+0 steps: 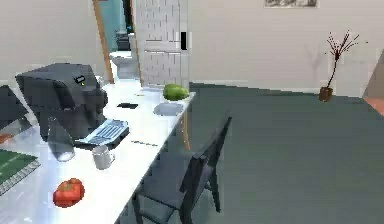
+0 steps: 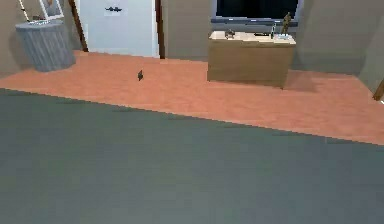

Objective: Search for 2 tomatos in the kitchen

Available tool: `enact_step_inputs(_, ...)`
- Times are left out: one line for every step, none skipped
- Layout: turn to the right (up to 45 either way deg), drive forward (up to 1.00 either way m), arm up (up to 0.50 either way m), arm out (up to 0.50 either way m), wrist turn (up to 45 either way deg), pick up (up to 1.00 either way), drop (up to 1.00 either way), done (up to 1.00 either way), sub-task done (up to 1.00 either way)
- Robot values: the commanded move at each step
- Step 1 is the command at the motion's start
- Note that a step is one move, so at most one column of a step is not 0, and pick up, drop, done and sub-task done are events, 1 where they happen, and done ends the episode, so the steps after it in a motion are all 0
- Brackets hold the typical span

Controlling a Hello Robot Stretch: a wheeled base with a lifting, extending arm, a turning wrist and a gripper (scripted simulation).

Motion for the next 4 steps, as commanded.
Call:
enact_step_inputs(45.0, 0.0, 0.0, 0.0, 0.0, 0.0, 0.0, 0.0, 0.0)
enact_step_inputs(45.0, 0.0, 0.0, 0.0, 0.0, 0.0, 0.0, 0.0, 0.0)
enact_step_inputs(15.0, 0.0, 0.0, 0.0, 0.0, 0.0, 0.0, 0.0, 0.0)
enact_step_inputs(0.0, 0.2, 0.0, 0.0, 0.0, 0.0, 0.0, 0.0, 0.0)
